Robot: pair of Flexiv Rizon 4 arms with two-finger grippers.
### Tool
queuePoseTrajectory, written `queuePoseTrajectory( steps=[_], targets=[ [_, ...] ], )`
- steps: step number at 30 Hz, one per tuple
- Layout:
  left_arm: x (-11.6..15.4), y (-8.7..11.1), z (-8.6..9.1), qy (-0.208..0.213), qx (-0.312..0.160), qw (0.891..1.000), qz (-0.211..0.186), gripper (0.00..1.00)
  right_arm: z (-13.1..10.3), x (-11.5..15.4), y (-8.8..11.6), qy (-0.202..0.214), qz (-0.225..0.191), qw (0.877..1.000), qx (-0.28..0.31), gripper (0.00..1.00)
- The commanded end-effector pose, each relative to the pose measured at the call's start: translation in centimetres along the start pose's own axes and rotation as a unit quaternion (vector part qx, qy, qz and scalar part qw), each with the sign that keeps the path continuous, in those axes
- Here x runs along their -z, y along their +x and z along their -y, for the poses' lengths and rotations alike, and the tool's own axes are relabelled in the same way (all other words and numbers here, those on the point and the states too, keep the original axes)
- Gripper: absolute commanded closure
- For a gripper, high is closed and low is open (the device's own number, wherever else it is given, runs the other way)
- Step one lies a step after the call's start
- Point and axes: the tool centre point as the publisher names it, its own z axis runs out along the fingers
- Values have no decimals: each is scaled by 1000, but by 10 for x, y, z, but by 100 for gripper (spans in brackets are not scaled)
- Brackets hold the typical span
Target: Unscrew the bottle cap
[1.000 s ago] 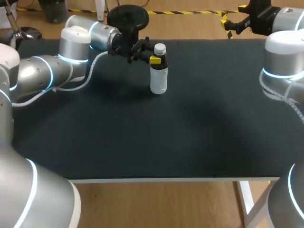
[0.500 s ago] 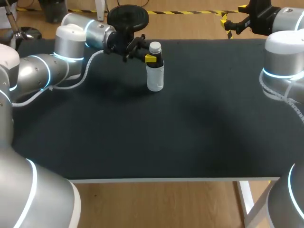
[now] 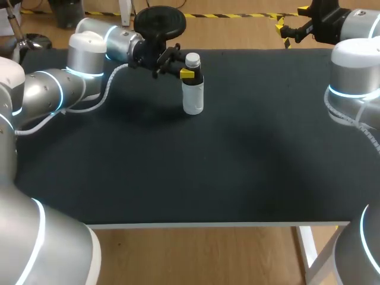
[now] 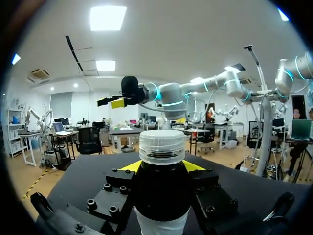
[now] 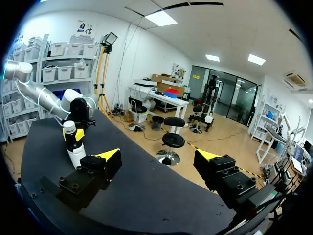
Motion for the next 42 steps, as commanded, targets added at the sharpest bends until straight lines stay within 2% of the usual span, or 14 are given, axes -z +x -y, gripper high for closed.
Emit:
queuePoseTrajectory(
  steps=[1,37,39,42],
  targets=[
    [3,-6,-3,4,1,1000,-16,100,0,0,0,0,0,1000,0,0],
    [7,-5,-2,4,4,1000,-6,100,0,0,0,0,0,1000,0,0],
    [7,-5,-2,4,4,1000,-6,100,-7,-6,11,-29,-19,999,-14,0],
    [7,-5,-2,4,4,1000,-6,100,-13,-12,26,-54,-24,998,-25,0]
  ],
)
